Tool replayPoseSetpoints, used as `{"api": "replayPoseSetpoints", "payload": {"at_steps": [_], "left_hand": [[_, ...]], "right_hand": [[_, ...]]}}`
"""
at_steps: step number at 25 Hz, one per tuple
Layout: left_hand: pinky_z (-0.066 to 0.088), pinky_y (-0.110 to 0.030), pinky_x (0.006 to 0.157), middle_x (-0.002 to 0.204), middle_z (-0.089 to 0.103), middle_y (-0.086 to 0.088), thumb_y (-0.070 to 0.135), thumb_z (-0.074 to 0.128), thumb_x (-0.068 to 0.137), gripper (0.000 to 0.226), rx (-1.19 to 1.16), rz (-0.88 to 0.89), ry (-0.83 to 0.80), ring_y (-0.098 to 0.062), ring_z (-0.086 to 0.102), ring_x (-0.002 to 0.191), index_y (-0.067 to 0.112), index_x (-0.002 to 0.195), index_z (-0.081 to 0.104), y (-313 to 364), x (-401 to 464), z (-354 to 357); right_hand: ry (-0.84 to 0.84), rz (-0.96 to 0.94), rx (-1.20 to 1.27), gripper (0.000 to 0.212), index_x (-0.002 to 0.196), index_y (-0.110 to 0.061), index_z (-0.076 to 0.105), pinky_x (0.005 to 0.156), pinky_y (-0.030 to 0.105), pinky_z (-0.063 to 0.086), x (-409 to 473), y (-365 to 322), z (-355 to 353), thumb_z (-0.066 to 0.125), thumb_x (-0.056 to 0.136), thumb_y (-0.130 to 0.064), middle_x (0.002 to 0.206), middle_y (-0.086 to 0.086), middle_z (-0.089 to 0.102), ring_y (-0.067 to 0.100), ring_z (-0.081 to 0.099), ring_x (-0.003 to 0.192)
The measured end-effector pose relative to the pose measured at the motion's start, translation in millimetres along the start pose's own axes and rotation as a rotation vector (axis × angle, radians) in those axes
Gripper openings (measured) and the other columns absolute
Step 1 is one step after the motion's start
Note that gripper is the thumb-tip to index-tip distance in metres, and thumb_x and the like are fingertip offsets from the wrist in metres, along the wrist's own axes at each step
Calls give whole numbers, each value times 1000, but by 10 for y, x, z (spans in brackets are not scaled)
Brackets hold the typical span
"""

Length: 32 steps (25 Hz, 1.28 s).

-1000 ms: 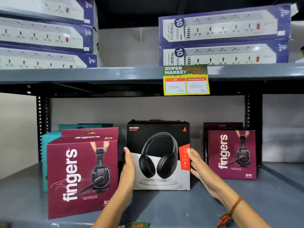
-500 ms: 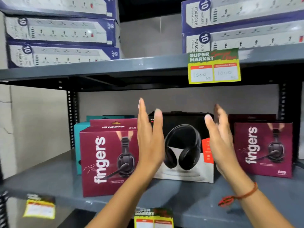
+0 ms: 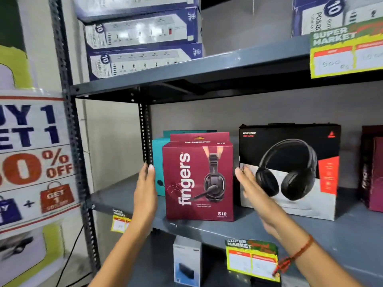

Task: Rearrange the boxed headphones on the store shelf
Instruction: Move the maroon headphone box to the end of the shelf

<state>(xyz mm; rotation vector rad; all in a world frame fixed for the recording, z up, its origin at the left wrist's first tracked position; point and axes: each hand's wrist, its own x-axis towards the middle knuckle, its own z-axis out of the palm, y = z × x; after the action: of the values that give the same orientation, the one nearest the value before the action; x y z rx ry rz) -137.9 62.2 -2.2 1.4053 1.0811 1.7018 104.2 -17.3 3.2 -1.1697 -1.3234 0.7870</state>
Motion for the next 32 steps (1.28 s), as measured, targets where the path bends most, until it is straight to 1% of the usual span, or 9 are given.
{"api": "replayPoseSetpoints", "payload": {"at_steps": [4, 8, 13, 16, 19, 23, 27, 29, 32], "left_hand": [[39, -41, 117, 141, 65, 8, 92, 42, 72, 91, -124, -196, -212, -13, 59, 130, 36, 143, 58, -157, -172, 113], [42, -48, 115, 137, 68, -2, 98, 37, 57, 111, -126, -294, -191, -22, 63, 125, 32, 143, 58, -66, -284, 246], [40, -38, 90, 91, 65, 25, 91, 25, 68, 56, 34, -103, -191, -3, 61, 93, 59, 79, 70, 458, -465, 469], [38, -40, 91, 86, 70, 22, 85, 15, 76, 74, 81, 48, -271, -13, 65, 97, 40, 83, 73, 684, -586, 632], [41, -36, 88, 78, 74, 19, 84, 15, 75, 79, 44, 81, -346, 0, 66, 88, 32, 86, 73, 665, -662, 781], [40, -30, 77, 63, 63, 1, 88, 10, 77, 95, 86, 193, -393, -9, 58, 68, 14, 94, 67, 642, -830, 1041], [42, -1, 69, 85, 75, 32, 96, 3, 72, 102, 66, 366, -535, 13, 67, 89, 39, 137, 57, 784, -1165, 1462], [47, -13, 89, 112, 76, 25, 97, 5, 72, 91, 24, 377, -633, 3, 68, 106, 59, 148, 37, 827, -1358, 1775], [42, -41, 114, 142, 65, 15, 94, 12, 76, 88, -80, 298, -824, -8, 59, 132, 54, 151, 38, 891, -1668, 2388]], "right_hand": [[-50, 1, 5, 61, 133, -69, 20, 94, 11, 32, 0, 86, 69, 43, 77, -79, 114, -60, 32, -33, 37, 103], [-35, -24, -27, 60, 142, -62, 21, 72, -4, 43, -122, 58, 83, 41, 87, -73, 109, -61, 42, -40, 44, 89], [213, -78, -138, 70, 132, -62, 42, 110, 22, 33, -427, -274, -344, 46, 68, -91, 124, -56, 38, -8, 43, 128], [338, -101, -183, 52, 108, -66, 53, 93, 17, 34, -637, -507, -663, 42, 63, -90, 95, -58, 56, 2, 50, 124], [377, -140, -249, 84, 139, -49, 52, 96, 21, 32, -794, -530, -857, 37, 69, -93, 132, -35, 54, 6, 48, 132], [457, -87, -266, 87, 147, -43, 44, 101, 25, 26, -1004, -508, -1102, 39, 74, -90, 122, -37, 47, 7, 45, 131], [642, -106, -222, 73, 115, -61, 54, 117, 35, 30, -1365, -531, -1621, 43, 54, -100, 127, -33, 54, 8, 48, 134], [734, -114, -190, 84, 117, -52, 65, 119, 42, 31, -1557, -523, -1976, 48, 51, -101, 141, -18, 56, 12, 50, 135], [761, -58, -213, 93, 139, -44, 57, 117, 46, 34, -1843, -488, -2571, 46, 64, -97, 143, -12, 61, 18, 54, 133]]}}
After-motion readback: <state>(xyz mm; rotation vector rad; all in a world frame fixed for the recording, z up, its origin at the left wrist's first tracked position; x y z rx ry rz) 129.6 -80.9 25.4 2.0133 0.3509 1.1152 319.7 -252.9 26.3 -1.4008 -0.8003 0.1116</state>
